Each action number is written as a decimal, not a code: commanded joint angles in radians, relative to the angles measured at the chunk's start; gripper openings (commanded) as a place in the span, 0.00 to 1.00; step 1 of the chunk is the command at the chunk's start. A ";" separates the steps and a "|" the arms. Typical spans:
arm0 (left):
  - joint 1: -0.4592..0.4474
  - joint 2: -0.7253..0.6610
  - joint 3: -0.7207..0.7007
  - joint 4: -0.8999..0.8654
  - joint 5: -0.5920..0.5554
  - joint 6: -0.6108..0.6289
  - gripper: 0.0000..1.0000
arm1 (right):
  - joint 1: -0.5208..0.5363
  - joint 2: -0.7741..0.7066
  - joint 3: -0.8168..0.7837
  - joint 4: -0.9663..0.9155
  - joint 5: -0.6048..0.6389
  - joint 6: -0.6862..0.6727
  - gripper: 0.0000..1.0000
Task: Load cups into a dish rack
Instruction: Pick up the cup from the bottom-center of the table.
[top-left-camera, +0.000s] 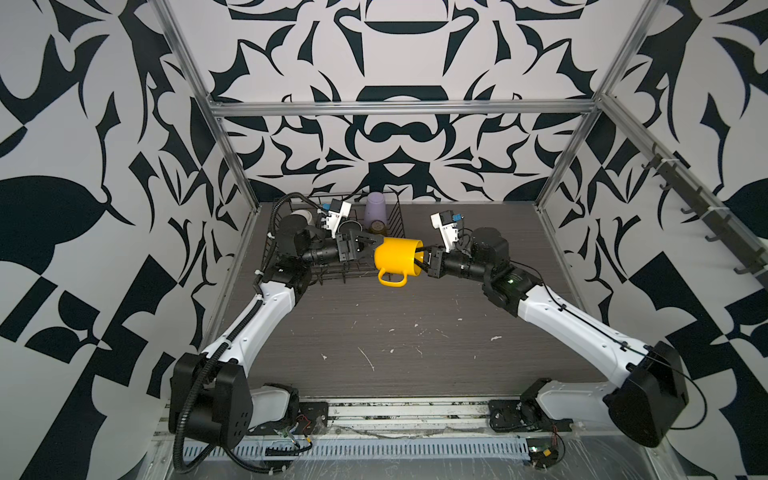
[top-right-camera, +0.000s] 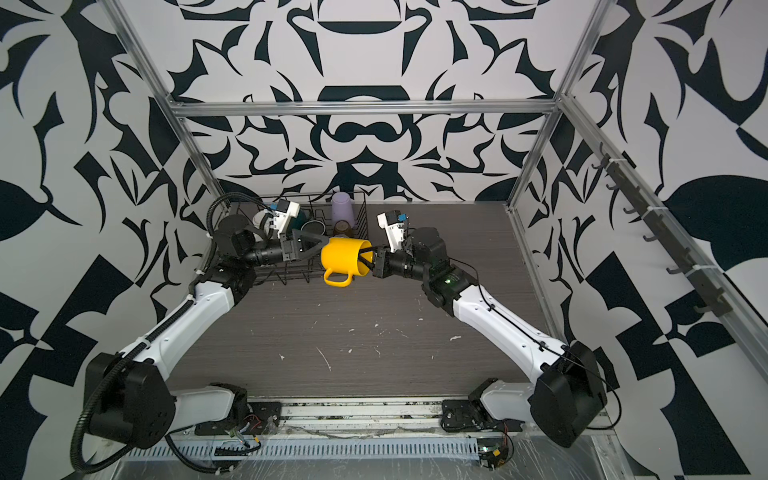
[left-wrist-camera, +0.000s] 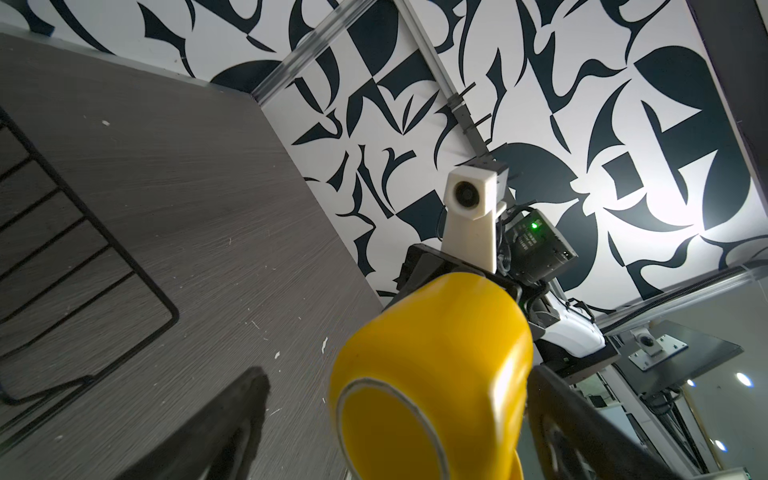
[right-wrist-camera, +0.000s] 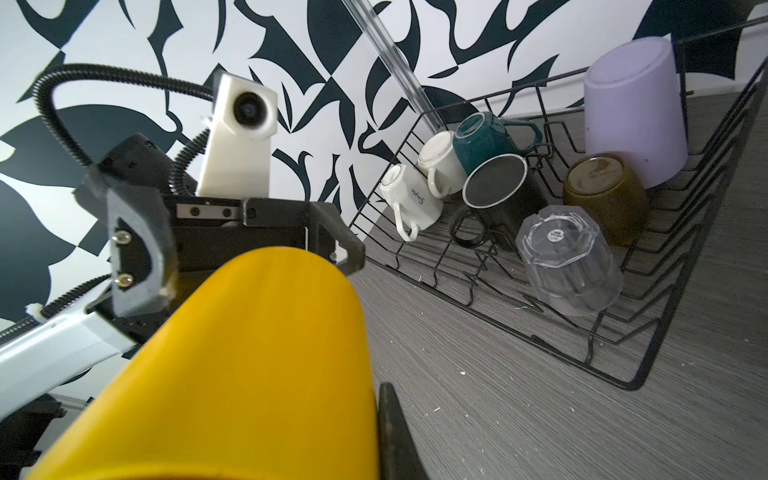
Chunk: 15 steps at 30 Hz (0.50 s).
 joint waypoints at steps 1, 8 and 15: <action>-0.020 0.012 0.017 0.068 0.032 -0.032 1.00 | 0.000 -0.009 0.040 0.167 -0.040 0.031 0.00; -0.058 0.015 0.020 0.128 0.069 -0.058 1.00 | 0.001 0.013 0.045 0.195 -0.046 0.033 0.00; -0.082 0.021 -0.005 0.308 0.116 -0.168 1.00 | 0.000 0.037 0.051 0.247 -0.057 0.051 0.00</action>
